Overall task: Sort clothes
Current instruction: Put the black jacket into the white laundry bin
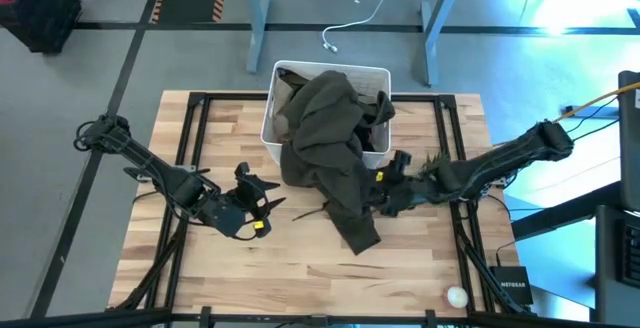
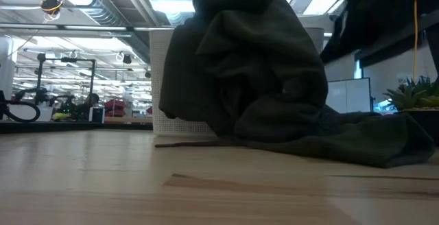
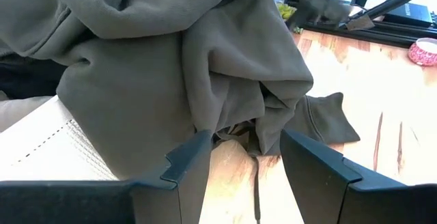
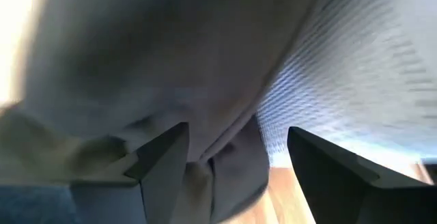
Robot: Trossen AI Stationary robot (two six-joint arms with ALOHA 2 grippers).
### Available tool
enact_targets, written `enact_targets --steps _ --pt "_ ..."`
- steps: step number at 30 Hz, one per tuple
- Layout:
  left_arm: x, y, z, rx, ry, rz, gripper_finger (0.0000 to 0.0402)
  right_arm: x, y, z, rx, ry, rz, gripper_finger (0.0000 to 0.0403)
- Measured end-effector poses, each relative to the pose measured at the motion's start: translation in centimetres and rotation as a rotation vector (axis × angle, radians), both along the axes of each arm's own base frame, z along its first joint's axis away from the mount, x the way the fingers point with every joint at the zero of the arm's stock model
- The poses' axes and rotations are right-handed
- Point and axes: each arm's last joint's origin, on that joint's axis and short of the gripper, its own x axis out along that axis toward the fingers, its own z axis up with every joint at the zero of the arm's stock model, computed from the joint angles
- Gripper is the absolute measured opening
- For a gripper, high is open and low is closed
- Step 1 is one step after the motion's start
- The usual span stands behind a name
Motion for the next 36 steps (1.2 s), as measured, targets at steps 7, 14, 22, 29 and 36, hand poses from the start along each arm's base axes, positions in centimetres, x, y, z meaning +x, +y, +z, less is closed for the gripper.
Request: enact_targets --steps 7,14,22,29,36 --pt "0.0 0.0 0.0 -0.004 -0.001 0.004 0.0172 2.7 -0.6 -4.4 -0.029 -0.054 0.192 0.0264" --pt "0.0 0.1 0.0 -0.008 -0.002 0.007 0.0172 6.2 -1.2 -5.5 -0.075 -0.116 0.302 0.0264" --pt "0.0 0.1 0.0 -0.008 -0.002 0.007 0.0172 8.4 -2.7 -8.7 -0.073 -0.095 0.257 0.0264" --pt "0.0 0.1 0.0 -0.006 -0.001 0.006 0.0172 9.3 -2.9 -9.2 -0.077 -0.142 0.251 0.0170" --pt "0.0 0.0 0.0 -0.005 -0.001 0.006 0.0172 9.6 -1.2 -4.3 -0.106 -0.439 0.335 0.0021"
